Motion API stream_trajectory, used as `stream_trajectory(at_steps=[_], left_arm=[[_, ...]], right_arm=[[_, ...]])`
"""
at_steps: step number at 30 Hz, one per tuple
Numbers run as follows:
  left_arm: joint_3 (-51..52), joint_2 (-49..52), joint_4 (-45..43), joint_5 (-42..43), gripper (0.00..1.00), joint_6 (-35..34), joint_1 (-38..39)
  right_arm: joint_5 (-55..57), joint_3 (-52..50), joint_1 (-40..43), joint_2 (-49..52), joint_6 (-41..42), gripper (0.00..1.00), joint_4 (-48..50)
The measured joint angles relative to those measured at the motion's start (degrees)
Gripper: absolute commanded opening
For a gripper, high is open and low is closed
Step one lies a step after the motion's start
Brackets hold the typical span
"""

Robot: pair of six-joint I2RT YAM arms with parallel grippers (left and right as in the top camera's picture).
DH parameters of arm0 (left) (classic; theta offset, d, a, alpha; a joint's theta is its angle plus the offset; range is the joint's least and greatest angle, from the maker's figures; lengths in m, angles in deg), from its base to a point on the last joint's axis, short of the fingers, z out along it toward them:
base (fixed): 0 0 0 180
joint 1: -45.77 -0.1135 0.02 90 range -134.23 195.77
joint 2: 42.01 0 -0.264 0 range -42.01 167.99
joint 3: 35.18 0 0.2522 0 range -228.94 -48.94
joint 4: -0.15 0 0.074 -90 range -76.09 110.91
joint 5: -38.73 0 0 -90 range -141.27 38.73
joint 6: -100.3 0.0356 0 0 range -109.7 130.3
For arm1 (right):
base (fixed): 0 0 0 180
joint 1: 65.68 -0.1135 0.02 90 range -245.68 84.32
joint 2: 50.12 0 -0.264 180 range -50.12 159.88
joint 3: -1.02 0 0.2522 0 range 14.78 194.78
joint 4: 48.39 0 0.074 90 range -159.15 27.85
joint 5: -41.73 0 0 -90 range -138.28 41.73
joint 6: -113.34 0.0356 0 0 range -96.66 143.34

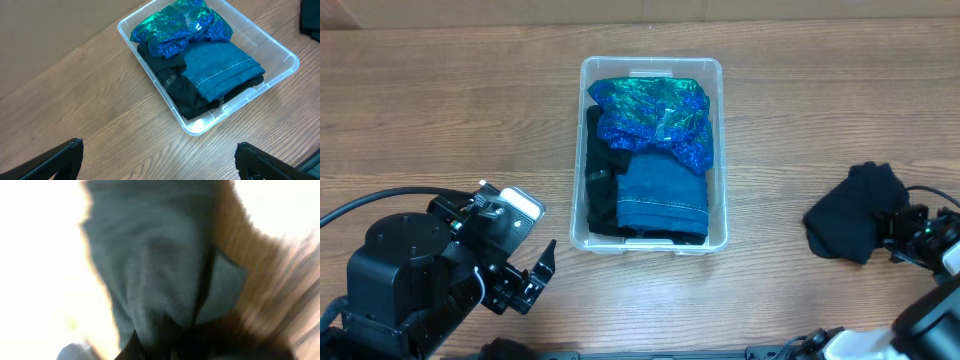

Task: Pack container
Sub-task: 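Grasp the last black garment at the right with the right gripper, then carry the black garment over the bin and lay it on the jeans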

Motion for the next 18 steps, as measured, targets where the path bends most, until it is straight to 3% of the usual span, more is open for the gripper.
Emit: stream_trajectory(at_steps=[5,8,11,14,18], left_arm=[[0.0,0.0,0.0,0.0,1.0,0.0,0.0],[0.0,0.0,0.0,0.0,1.0,0.0,0.0],[0.0,0.0,0.0,0.0,1.0,0.0,0.0],[0.0,0.0,0.1,0.0,1.0,0.0,0.0],[0.0,0.0,0.0,0.0,1.0,0.0,0.0]], right_arm=[[-2.3,2.3,-1.5,-23.6,4.2,0.04,-3.7],[-5.1,2.6,-8.7,-34.7,10.7,0.04,-4.1],[-7.1,2.5,-16.3,-35.6,17.2,0.04,-2.9],[-9.7,2.7,-26.6,-35.6,22.5,0.04,8.2],[-11.6,3.8,-42.0,-36.1,24.5,0.04,13.8]])
